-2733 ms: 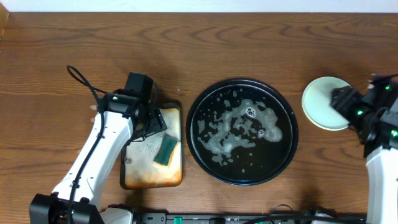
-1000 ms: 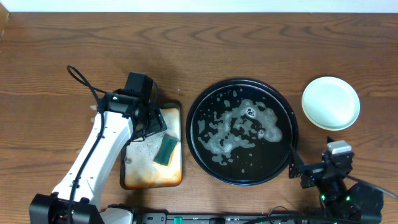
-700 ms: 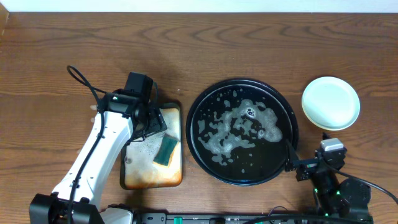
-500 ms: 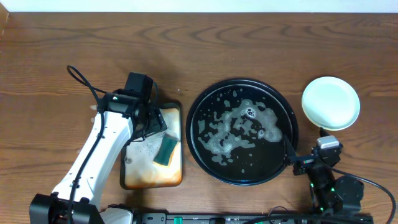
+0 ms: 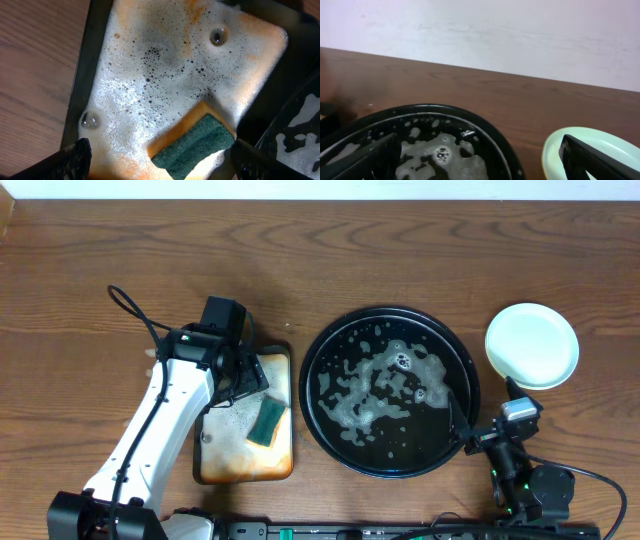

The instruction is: Clean dirty plates on tray and stack at the side

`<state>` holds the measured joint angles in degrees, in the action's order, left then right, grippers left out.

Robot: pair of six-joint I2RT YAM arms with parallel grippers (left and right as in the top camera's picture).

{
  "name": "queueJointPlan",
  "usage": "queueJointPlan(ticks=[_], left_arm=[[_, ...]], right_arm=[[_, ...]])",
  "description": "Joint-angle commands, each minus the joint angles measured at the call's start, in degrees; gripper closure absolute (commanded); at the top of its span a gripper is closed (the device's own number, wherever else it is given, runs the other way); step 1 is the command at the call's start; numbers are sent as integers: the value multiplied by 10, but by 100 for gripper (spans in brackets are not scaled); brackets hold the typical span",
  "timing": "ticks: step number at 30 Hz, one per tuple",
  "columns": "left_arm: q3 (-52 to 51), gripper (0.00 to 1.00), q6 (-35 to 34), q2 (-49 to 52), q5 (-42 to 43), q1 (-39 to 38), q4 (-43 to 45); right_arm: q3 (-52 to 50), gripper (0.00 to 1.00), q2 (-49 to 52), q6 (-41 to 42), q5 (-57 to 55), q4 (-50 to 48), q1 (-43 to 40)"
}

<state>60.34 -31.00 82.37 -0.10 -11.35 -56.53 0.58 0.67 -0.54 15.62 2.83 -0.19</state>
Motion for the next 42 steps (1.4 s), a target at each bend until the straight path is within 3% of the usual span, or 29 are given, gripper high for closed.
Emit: queueJointPlan(ticks=[1, 35, 38, 42], left_arm=[[-3, 10, 8, 1, -1, -1, -1], [-7, 10, 8, -24, -17, -1, 2], [-25, 10, 8, -79, -60, -1, 38], [-94, 10, 18, -198, -107, 4, 163]], right_arm=[[-3, 1, -4, -4, -2, -1, 6], [-3, 1, -4, -4, -2, -1, 6], [-3, 1, -4, -4, -2, -1, 6], [-3, 1, -4, -4, -2, -1, 6]])
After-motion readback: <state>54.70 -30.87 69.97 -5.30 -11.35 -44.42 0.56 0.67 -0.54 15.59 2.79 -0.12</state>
